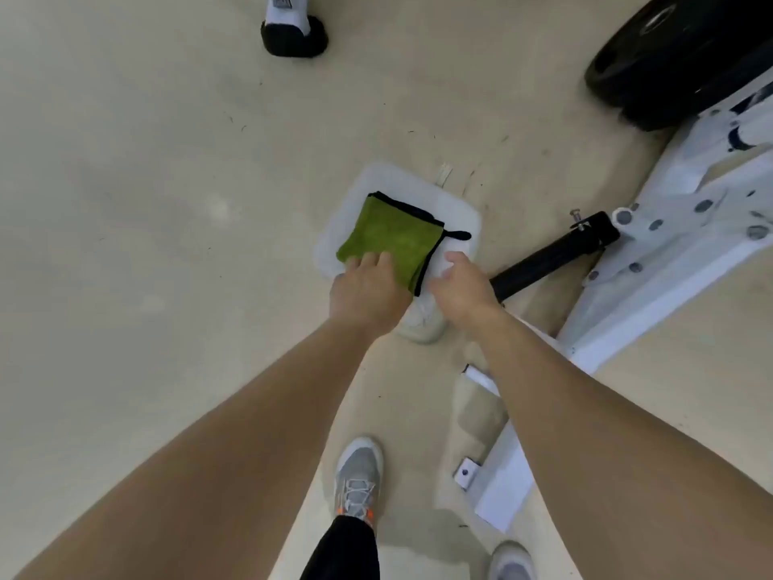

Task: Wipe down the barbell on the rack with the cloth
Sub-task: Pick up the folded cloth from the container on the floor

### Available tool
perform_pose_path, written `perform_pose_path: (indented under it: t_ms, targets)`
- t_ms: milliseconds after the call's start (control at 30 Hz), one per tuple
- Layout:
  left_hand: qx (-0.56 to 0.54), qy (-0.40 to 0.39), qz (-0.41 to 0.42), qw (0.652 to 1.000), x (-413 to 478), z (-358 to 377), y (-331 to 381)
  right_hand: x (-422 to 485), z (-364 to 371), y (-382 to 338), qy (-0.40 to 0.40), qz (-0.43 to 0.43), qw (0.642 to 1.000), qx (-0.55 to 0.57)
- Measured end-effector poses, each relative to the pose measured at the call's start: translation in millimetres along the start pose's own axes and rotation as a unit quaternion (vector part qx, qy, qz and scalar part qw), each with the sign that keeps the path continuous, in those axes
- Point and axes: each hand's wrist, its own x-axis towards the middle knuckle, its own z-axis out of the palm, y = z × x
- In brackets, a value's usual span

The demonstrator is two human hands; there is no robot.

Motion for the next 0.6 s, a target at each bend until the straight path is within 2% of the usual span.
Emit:
perform_pose_path:
  t_ms: [67,167,267,367,467,600]
  targets:
    - [0.013,0.019,0.013,1.0,35.2,15.1,-8.1,30.2,16.0,2.5,0.018,0.018,0.999,0.029]
    - [0.021,0.027,0.057,0.998,87.3,30.9,-14.5,70.2,38.9,10.2,0.044,0.04,0.989,0.134]
    - [0.052,-0.01,0.099,0.994,123.3,39.7,-18.8,97.8,49.2,13.5,0.097,0.036,0.969,0.226]
    - [0.087,0.024,0.11,0.99,125.7,42.1,-25.1,97.4,50.6,14.3,0.097,0.042,0.939,0.328]
    - [0.003,0.058,0.078,0.995,101.5,36.0,-35.6,73.0,47.3,11.6,0.04,0.057,0.909,0.411]
    - [-0.142,0.038,0.023,0.989,60.8,8.6,-50.5,27.0,33.8,-4.4,-0.018,0.068,0.906,0.417]
